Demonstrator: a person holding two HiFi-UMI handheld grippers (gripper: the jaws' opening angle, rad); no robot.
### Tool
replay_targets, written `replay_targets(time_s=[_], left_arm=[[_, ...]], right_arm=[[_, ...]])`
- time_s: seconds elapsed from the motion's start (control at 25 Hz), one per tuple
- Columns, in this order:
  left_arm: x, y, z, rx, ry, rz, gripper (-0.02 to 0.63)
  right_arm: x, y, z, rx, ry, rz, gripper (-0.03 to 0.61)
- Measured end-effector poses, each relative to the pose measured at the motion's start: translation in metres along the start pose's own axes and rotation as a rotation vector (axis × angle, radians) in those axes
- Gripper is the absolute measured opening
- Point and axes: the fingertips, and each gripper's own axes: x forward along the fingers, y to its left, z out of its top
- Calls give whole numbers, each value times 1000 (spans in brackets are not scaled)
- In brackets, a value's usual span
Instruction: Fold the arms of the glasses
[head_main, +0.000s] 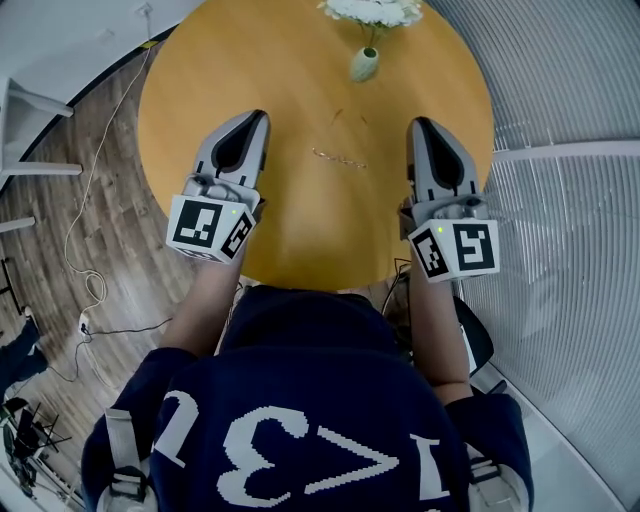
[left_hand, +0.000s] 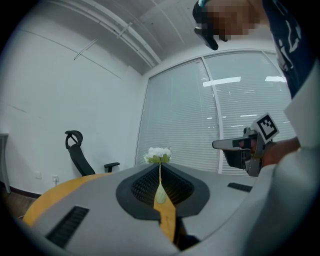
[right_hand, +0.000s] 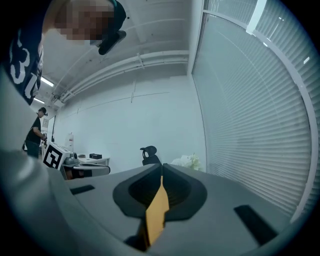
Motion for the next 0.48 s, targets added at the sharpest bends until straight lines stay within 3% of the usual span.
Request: replay_targets(time_s=[0.2,0.48], left_arm=[[3,1,-15,-19,28,1,23],[-4,7,-50,-38,96,-2,23]], right_arm=[[15,5,-46,-11,129,54,31],[35,30,-156,-89,422,181,36]])
